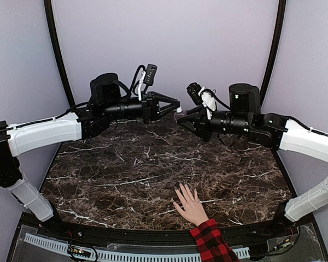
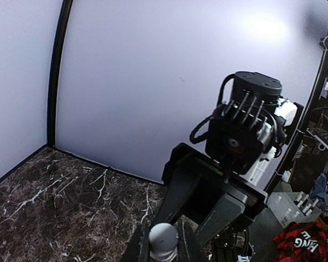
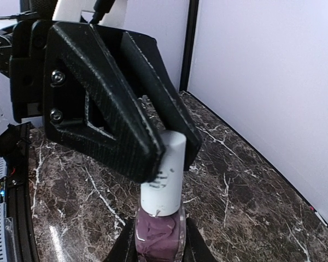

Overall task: Paint the nails
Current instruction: Screw the nail polish bottle cap onto the nail polish bottle.

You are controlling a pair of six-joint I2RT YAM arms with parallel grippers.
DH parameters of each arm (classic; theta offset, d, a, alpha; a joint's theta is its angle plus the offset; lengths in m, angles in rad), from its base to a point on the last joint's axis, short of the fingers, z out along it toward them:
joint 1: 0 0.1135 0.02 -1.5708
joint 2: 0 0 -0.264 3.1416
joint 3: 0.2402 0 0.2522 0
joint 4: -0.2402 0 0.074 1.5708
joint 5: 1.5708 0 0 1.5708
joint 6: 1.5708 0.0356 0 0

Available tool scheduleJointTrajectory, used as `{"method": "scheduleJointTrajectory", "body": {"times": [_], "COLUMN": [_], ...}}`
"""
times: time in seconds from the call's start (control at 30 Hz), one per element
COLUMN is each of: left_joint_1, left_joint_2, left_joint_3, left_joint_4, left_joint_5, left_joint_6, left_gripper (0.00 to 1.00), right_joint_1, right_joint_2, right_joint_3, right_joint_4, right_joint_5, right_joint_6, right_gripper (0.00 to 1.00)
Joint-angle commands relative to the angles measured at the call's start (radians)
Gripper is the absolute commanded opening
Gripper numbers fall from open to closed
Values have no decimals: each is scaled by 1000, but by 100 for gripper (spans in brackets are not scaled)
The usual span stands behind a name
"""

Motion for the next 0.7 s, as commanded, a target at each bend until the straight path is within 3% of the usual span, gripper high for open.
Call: {"method": "scheduleJointTrajectory", "body": {"times": [0.0,0.13,0.43,0.6,0.67], "left_joint_1": [-29,-32,-43,-43,-42], "left_joint_2": [23,70,98,107,96], "left_joint_3": [45,84,103,102,104], "left_joint_4": [-25,-17,24,51,28], "left_joint_5": [274,424,589,647,640], "left_joint_6": [38,31,13,-10,8], "left_gripper": [0,0,0,1,6], "right_joint_1": [-18,-28,-39,-51,-57], "right_joint_2": [-35,-36,-11,-2,-7], "right_joint_3": [39,60,109,118,111], "right_joint_4": [129,127,149,157,154], "right_joint_5": [-296,-439,-684,-732,-727], "right_joint_6": [-16,-34,-44,-34,-32], "right_gripper": [0,0,0,0,0]}}
